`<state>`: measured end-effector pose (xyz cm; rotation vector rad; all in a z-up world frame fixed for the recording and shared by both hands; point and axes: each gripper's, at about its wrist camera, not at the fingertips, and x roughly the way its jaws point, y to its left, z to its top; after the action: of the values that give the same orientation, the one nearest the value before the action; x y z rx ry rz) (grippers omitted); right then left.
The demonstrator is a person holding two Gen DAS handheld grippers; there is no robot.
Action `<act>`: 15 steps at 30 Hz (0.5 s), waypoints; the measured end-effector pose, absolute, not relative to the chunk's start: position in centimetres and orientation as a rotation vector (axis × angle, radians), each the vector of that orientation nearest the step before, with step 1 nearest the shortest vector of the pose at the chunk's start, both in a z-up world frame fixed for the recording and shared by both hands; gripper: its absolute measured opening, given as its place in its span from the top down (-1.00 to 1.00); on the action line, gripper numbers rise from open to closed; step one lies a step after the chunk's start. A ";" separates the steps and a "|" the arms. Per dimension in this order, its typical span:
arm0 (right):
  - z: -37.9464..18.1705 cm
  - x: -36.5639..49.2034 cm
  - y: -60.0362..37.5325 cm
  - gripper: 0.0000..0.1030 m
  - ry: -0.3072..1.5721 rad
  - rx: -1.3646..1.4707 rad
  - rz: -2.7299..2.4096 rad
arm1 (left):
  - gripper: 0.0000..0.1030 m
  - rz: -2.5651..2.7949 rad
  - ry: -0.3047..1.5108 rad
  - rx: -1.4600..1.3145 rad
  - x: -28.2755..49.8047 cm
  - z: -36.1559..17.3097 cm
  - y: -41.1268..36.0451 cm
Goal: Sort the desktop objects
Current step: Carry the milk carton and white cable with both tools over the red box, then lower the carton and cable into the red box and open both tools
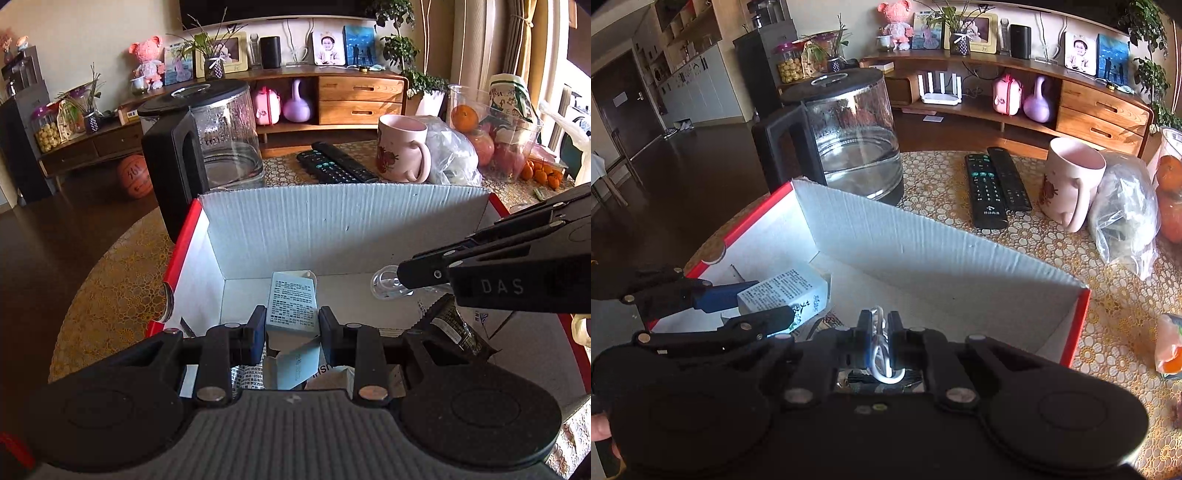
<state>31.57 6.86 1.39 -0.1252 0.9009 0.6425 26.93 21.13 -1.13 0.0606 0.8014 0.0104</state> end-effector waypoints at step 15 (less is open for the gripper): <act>-1.4 32.8 7.7 0.86 0.989 -0.151 0.613 | 0.44 -0.014 0.893 0.066 28.8 -3.0 20.9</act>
<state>32.77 7.66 -1.45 -0.1507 0.9893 0.6129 28.76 20.89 -3.00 0.0664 0.8935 -0.0145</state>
